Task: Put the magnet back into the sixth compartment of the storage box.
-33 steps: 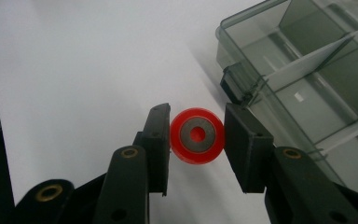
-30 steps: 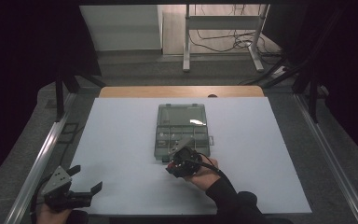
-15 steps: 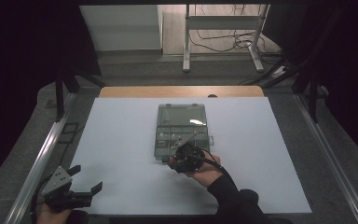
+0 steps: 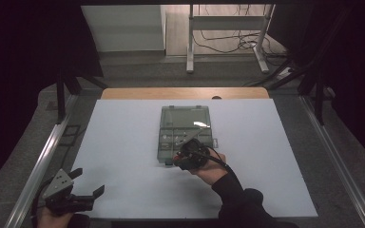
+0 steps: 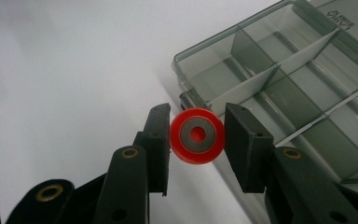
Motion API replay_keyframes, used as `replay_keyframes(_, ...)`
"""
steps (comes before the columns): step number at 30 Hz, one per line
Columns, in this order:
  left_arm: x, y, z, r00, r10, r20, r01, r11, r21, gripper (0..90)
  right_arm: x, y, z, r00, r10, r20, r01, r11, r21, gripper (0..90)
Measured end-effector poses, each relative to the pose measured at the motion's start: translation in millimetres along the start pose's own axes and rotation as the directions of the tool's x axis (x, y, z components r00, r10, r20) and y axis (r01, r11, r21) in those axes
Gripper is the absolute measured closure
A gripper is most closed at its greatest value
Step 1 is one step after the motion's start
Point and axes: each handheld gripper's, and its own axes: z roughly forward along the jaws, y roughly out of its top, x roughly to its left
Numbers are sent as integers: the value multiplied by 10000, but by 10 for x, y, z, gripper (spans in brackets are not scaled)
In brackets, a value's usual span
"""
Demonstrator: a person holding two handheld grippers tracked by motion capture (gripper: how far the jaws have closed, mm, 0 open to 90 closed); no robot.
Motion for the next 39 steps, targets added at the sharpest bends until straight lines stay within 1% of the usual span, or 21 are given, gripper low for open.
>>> replay_keyframes(27, 2, -1, 0, 10000, -20, 3, 20, 10000, 4, 1, -221, 50, 81, 9979, 487, 420, -486, 9988, -50, 622)
replay_keyframes(39, 4, -1, -1, 10000, -32, 2, 32, 10000, -4, 1, -302, 83, 143, 9974, 467, 550, -467, 9989, -2, 622)
